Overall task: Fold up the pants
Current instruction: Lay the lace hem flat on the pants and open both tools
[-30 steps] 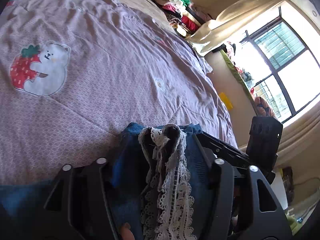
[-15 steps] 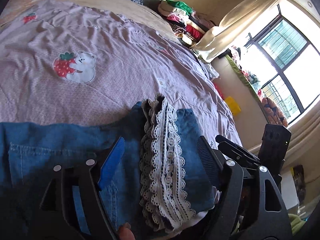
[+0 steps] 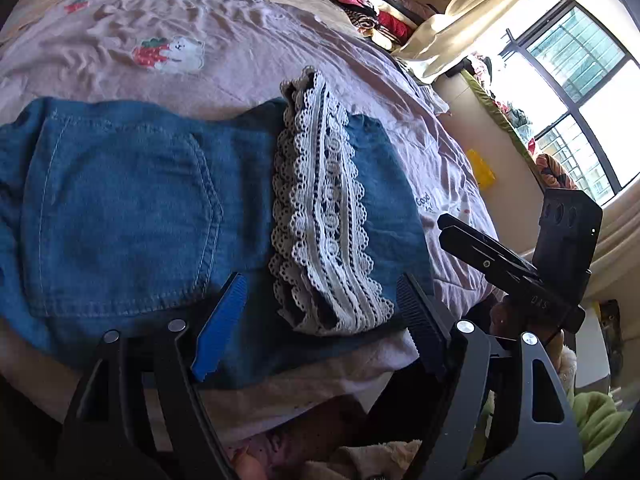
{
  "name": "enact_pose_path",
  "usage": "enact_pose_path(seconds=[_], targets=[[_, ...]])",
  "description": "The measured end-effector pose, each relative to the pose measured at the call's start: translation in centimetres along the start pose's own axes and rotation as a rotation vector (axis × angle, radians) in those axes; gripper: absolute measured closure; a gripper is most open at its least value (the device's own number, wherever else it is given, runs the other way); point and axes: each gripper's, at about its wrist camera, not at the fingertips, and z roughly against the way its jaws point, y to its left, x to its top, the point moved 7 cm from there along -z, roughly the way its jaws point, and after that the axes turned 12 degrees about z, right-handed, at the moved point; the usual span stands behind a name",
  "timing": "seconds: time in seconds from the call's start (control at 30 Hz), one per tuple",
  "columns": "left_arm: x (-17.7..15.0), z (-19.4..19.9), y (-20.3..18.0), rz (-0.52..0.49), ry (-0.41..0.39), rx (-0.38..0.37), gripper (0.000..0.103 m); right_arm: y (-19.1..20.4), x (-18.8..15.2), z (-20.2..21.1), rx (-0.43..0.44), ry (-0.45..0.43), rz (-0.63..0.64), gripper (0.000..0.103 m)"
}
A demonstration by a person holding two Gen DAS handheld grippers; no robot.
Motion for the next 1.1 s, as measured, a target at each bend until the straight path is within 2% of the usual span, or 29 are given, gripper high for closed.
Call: enact_pose_path(seconds=[0.2, 0.37, 0.4, 0.43, 0.57, 0.63, 0.8, 0.9, 1.1], targets=[[-1.8, -1.3, 0.1, 0.038, 0.054, -0.014, 0.035, 0.1, -0.6, 0.3, -0.006, 0.011, -0.006, 0.024], [-1.6, -2.1, 0.9, 0.083, 0.049, 0.015, 0.045, 0.3, -1.0, 0.3, -0.009, 0.017, 0.004, 0.024], [-1.5, -2.3, 0.9, 0.091, 0.047, 0.018, 0.052, 0.4, -1.0, 0.1, -0.006, 0.02, 0.005, 0.024], [-1.4, -2.6, 1.0, 0.103, 0.045, 0.01, 0.065, 0.4, -1.1, -0.1, -0.009, 0.024, 0.007, 0.024], [-1.0, -2.9, 1.5, 0.146, 0.037, -0.011, 0.088, 0.8, -0.8, -1.0, -0.023, 0.038, 0.032, 0.024], [-1.0, -2.5, 1.6, 0.158, 0.034, -0.023, 0.091, 1.2, -0.6, -1.1, -0.026, 0.041, 0.055, 0.024], [-2.3, -0.4, 0.9, 0.119, 0.029, -0.021, 0.091, 2.6, -0.1, -1.3, -0.034, 0.038, 0.121, 0.024], [-3.2, -0.2, 1.0, 0.088, 0.021, 0.02, 0.091, 2.6, -0.5, -2.0, -0.042, 0.061, 0.127, 0.024], [-2.8, -0.7, 1.0, 0.04, -0.018, 0.1, 0.088, 1.2, -1.6, -3.6, -0.071, 0.12, 0.098, 0.024]])
